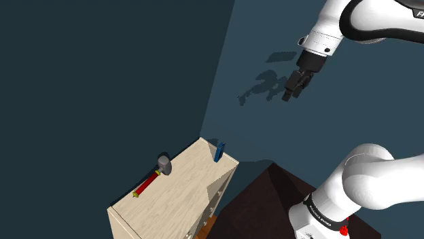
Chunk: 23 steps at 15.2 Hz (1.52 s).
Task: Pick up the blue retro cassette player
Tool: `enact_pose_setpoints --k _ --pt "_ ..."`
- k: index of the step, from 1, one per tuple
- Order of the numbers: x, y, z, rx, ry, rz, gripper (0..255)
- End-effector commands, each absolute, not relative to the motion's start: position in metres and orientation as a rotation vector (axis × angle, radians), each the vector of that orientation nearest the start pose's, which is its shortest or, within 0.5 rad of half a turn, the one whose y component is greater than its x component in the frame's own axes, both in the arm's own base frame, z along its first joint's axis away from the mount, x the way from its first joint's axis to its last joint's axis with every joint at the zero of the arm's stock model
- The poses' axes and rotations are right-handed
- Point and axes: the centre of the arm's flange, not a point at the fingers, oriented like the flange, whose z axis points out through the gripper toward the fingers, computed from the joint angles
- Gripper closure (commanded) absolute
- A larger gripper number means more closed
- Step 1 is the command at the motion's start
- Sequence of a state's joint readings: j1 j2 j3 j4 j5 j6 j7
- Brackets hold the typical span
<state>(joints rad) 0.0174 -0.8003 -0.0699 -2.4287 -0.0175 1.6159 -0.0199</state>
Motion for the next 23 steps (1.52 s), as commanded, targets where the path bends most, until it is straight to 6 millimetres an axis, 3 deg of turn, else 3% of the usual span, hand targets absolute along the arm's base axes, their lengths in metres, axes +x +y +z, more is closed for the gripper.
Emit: enact_pose_setpoints --k 1,23 --pt "0.305 -0.023 0.564 -3.109 0.016 0.02 0" --pt "0.443 -0.009 0.305 -3.141 0.038 0.078 0"
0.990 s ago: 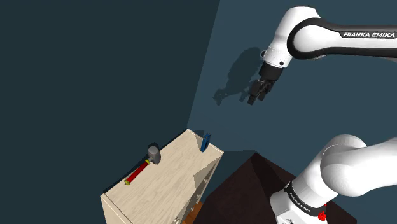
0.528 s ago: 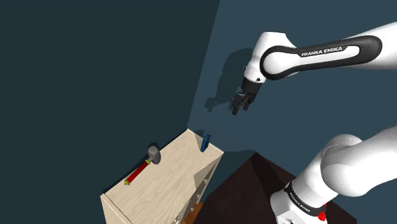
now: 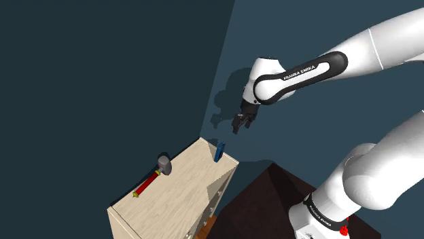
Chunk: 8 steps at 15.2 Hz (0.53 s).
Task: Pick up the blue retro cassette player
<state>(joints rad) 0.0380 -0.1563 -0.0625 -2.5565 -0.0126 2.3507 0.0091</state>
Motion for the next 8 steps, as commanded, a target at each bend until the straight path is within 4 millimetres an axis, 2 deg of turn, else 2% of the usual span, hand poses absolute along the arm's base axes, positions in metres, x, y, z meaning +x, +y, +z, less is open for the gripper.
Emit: enact_pose_setpoints --k 1,8 --pt "0.449 -0.009 0.293 -3.143 0.039 0.081 0" --pt "0.491 -0.007 0.21 -3.153 0.047 0.1 0"
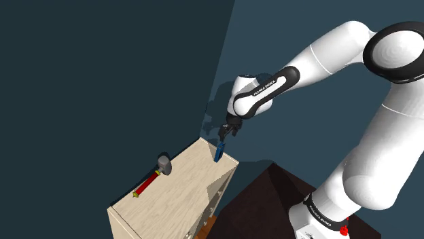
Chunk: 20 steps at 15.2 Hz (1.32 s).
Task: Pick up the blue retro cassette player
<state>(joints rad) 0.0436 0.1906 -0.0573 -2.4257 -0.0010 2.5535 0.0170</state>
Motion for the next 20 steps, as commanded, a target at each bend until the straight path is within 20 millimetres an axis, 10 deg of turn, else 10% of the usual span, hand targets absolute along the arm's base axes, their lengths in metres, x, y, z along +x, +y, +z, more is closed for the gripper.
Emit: enact_pose_setpoints --k 1,12,13,20 --pt "0.497 -0.007 0.198 -3.154 0.048 0.102 0" --pt "0.503 -0.007 0.145 -3.156 0.049 0.105 0" --pt "0.503 -0.006 0.145 -3.156 0.049 0.105 255" --pt "0.503 -0.006 0.146 -3.156 0.049 0.105 255"
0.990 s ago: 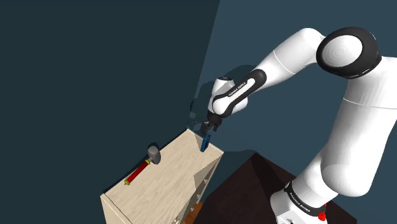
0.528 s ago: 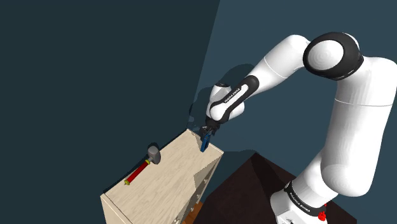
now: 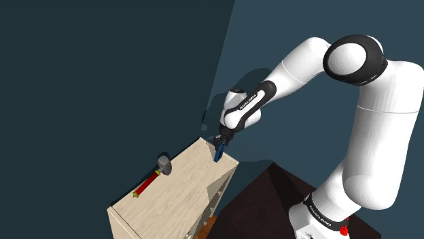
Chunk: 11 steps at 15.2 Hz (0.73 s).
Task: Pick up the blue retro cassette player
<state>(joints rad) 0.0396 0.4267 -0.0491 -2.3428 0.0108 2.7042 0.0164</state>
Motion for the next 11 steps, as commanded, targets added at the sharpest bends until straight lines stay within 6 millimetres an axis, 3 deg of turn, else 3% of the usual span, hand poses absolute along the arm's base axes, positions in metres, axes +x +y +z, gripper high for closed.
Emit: enact_pose_setpoints --k 1,11 --pt "0.503 -0.006 0.146 -3.156 0.049 0.105 255" --pt "0.503 -0.007 0.193 -3.156 0.049 0.105 255"
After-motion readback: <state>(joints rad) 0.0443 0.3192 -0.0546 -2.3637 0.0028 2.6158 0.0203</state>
